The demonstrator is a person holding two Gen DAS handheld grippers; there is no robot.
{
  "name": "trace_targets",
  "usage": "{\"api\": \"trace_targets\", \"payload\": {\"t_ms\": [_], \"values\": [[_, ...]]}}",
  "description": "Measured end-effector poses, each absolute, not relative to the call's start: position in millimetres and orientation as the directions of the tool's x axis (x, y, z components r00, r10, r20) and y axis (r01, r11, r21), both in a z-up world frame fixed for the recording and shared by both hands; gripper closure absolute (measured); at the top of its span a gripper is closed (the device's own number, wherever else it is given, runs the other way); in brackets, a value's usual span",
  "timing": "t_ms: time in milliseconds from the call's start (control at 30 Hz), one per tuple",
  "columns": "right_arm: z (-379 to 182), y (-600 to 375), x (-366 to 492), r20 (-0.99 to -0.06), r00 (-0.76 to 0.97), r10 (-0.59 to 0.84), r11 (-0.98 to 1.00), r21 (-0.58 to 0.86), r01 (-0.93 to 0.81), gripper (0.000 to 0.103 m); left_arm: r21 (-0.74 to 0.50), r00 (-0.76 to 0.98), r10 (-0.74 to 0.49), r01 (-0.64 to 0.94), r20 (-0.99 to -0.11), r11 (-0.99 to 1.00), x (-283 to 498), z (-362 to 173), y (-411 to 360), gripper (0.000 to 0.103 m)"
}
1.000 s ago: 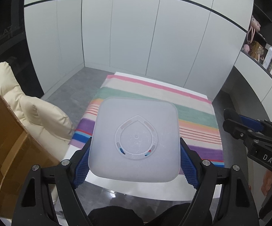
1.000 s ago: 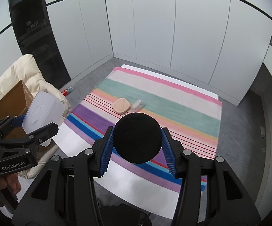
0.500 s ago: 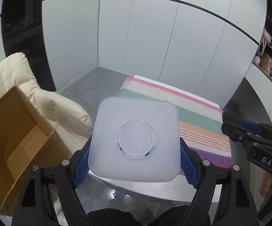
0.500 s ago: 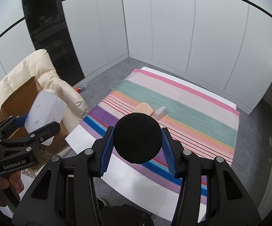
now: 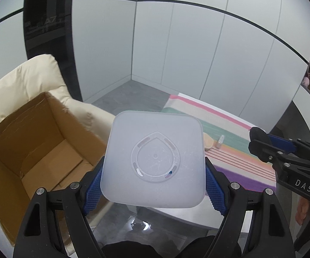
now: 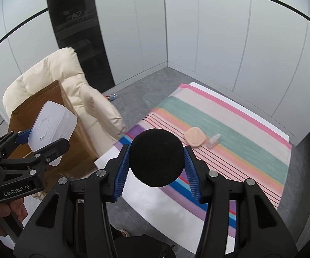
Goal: Organize objects
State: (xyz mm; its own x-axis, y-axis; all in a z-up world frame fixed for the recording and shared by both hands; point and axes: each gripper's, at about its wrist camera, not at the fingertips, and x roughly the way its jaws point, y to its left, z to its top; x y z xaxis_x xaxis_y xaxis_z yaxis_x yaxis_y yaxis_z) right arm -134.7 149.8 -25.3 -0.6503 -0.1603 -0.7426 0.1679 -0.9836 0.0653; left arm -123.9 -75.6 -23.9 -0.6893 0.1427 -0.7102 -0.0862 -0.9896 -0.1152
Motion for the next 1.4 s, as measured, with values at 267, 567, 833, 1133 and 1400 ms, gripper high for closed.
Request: {"api": "trace_targets", "payload": {"t_ms": [267, 567, 833, 1133, 1400], "values": [[-24, 115, -140, -0.735, -0.648, -0.198, -0.971, 0.059, 0.230, 0.052, -0.115, -0.702, 0.106, -0.035, -0.704, -0.993, -119, -19, -105, 0.020], [-23, 80, -145, -0.732, -0.638, -0.240, -0.956, 0.063, 0.288, 0.052, -0.107, -0.708, 0.062, 0.019, -0.703, -0.994, -111, -16, -132, 0.020], [-22, 46, -150, -0.729, -0.623, -0.283, -0.936, 0.069, 0.345, 0.052, -0.101, -0.709, 0.021, 0.072, -0.704, -0.992, -104, -16, -160, 0.020], [-24, 6, -155, -0.729, -0.601, -0.327, -0.909, 0.068, 0.411, 0.052, -0.103, -0.707, -0.018, 0.128, -0.707, -0.986, -94, -19, -195, 0.020], [-24, -28, -156, -0.730, -0.579, -0.362, -0.883, 0.069, 0.465, 0.052, -0.110, -0.699, -0.036, 0.163, -0.714, -0.981, -86, -23, -222, 0.020]]}}
